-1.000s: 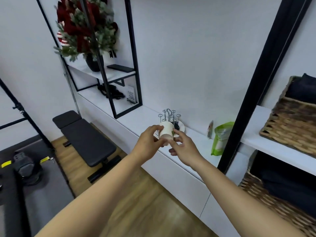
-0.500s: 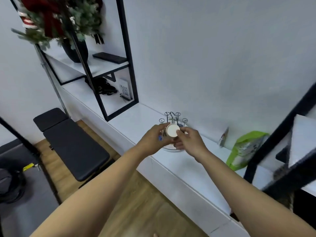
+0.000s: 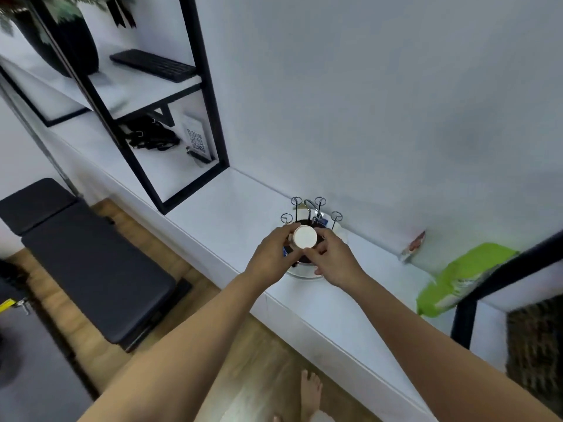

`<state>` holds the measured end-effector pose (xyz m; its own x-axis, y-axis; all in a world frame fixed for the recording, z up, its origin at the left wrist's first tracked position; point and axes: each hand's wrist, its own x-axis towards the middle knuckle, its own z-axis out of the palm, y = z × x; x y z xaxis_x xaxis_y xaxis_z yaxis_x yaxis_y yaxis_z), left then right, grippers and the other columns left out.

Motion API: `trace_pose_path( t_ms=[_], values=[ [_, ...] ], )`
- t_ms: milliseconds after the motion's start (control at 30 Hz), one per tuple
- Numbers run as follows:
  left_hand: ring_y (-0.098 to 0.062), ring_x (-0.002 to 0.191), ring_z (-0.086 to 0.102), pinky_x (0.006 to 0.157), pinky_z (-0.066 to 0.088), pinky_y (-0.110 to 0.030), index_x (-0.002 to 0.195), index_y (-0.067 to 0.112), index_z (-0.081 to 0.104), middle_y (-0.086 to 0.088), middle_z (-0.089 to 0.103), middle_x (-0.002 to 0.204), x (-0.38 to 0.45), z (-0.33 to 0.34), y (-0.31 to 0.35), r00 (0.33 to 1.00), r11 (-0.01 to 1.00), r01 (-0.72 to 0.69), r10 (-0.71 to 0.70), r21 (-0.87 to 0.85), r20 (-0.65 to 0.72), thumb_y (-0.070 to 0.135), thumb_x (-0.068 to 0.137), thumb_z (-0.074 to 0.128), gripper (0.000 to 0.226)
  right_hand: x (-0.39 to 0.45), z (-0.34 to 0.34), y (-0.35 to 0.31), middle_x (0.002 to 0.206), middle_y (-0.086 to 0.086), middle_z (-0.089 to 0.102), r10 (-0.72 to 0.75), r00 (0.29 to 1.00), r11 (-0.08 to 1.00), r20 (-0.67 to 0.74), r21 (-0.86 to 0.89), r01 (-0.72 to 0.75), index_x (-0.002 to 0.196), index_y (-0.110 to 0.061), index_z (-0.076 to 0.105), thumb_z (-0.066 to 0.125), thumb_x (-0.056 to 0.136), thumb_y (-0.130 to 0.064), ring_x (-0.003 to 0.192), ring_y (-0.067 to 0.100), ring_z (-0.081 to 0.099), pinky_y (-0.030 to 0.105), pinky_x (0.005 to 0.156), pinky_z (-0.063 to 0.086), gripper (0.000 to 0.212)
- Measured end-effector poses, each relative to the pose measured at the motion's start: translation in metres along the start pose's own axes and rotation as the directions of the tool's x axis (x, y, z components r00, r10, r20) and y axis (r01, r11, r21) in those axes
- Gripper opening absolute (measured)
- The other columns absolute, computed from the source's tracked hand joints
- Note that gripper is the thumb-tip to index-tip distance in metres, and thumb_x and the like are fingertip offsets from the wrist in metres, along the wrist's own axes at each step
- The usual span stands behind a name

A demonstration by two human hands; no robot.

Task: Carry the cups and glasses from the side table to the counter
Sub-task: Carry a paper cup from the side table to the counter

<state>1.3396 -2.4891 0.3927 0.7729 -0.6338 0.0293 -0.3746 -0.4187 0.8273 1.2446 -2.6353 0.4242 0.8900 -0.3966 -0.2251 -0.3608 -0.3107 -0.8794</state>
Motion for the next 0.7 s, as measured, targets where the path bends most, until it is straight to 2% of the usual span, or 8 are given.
trace_pose_path(
  t_ms=[133,233,300,367,467,533,633,700],
  values=[
    [-0.009,0.111,0.062,0.090,0.049,-0.021,0.135,0.044,0.051,0.014,0.059,0.129,0.029,0.005,-0.016,0.999,1.000,0.030,-0.030,-0.006,0.020,0.032,0.091,0.075,0.052,0.029,0.008,0.006,0.092,-0.010,0.063,0.017,1.000,0.999,-0.019,-0.050,-0.018,0.142,-0.024,0.047,0.063,0.097,-0.021,0.084,0.007,0.065,0.035,0.071,0.061,0.048],
    [-0.016,0.114,0.061,0.098,0.051,-0.036,0.141,0.033,0.051,0.006,0.060,0.133,0.049,0.012,-0.029,0.995,0.996,0.086,-0.087,0.020,0.055,0.034,0.093,0.071,0.053,0.055,0.011,0.011,0.091,-0.013,0.060,0.062,0.998,0.993,0.003,-0.102,-0.062,0.141,-0.022,0.046,0.061,0.097,-0.021,0.081,0.008,0.063,0.039,0.072,0.060,0.046],
    [-0.019,0.116,0.061,0.100,0.050,-0.041,0.144,0.030,0.049,0.003,0.060,0.133,0.059,0.016,-0.036,0.988,0.991,0.131,-0.133,0.037,0.081,0.035,0.093,0.070,0.054,0.069,0.014,0.015,0.089,-0.011,0.059,0.093,0.995,0.987,0.022,-0.134,-0.089,0.139,-0.021,0.046,0.059,0.097,-0.021,0.077,0.012,0.063,0.041,0.070,0.060,0.044],
    [-0.020,0.116,0.062,0.101,0.050,-0.042,0.143,0.029,0.050,0.002,0.061,0.133,0.069,0.022,-0.045,0.982,0.987,0.156,-0.158,0.030,0.100,0.032,0.094,0.069,0.053,0.082,0.017,0.021,0.087,-0.009,0.058,0.123,0.992,0.982,0.039,-0.148,-0.116,0.140,-0.020,0.045,0.058,0.097,-0.020,0.078,0.014,0.062,0.047,0.075,0.060,0.045],
    [-0.019,0.114,0.063,0.100,0.051,-0.043,0.142,0.029,0.051,0.004,0.063,0.131,0.079,0.028,-0.055,0.974,0.982,0.188,-0.189,0.025,0.127,0.026,0.094,0.068,0.050,0.098,0.022,0.031,0.091,-0.008,0.058,0.170,0.983,0.975,0.064,-0.158,-0.158,0.143,-0.019,0.042,0.056,0.098,-0.020,0.089,0.019,0.062,0.050,0.083,0.057,0.047],
    [-0.020,0.116,0.063,0.100,0.051,-0.041,0.142,0.028,0.050,0.003,0.063,0.133,0.086,0.033,-0.061,0.967,0.977,0.208,-0.211,0.035,0.142,0.026,0.095,0.068,0.051,0.106,0.024,0.035,0.103,-0.003,0.061,0.211,0.973,0.968,0.089,-0.159,-0.195,0.144,-0.020,0.041,0.054,0.099,-0.020,0.098,0.022,0.062,0.050,0.085,0.057,0.047],
    [-0.021,0.116,0.063,0.100,0.051,-0.041,0.143,0.027,0.050,0.004,0.064,0.134,0.092,0.037,-0.067,0.953,0.968,0.246,-0.251,0.049,0.169,0.029,0.094,0.071,0.053,0.116,0.026,0.040,0.127,0.005,0.058,0.282,0.950,0.952,0.135,-0.163,-0.259,0.149,-0.021,0.035,0.049,0.102,-0.019,0.106,0.026,0.061,0.046,0.080,0.060,0.050],
    [-0.021,0.115,0.063,0.100,0.050,-0.039,0.144,0.027,0.050,0.003,0.065,0.134,0.096,0.039,-0.072,0.944,0.962,0.266,-0.273,0.064,0.184,0.029,0.093,0.071,0.055,0.120,0.027,0.042,0.129,0.006,0.055,0.329,0.928,0.942,0.173,-0.124,-0.311,0.149,-0.023,0.034,0.048,0.103,-0.018,0.102,0.028,0.061,0.042,0.068,0.062,0.048]
  ],
)
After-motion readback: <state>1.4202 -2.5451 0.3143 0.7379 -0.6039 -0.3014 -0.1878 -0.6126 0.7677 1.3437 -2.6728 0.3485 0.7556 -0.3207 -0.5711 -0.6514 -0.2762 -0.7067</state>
